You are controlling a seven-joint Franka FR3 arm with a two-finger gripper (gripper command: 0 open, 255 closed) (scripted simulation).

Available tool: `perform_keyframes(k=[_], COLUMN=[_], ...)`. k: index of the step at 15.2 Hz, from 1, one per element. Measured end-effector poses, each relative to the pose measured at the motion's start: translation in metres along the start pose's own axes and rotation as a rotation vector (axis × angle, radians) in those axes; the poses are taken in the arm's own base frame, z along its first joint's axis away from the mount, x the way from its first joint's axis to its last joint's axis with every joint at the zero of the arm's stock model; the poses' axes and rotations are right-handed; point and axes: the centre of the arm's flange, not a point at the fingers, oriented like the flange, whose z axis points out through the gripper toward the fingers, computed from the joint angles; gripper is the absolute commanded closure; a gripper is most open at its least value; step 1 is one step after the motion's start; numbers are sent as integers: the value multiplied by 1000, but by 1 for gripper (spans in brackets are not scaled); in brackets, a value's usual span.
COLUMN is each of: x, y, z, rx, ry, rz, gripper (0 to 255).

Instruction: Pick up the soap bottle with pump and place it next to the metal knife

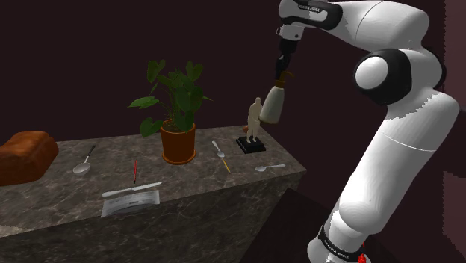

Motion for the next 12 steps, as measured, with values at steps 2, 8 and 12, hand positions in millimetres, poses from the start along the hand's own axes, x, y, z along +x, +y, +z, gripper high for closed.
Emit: perform_keyframes(k=[2,8,12], x=[0,3,6], y=[1,4,0], z=[-11,-43,-58], rx=[0,0,0], ry=[0,0,0], rz=[0,0,0], gripper=[255,255,255])
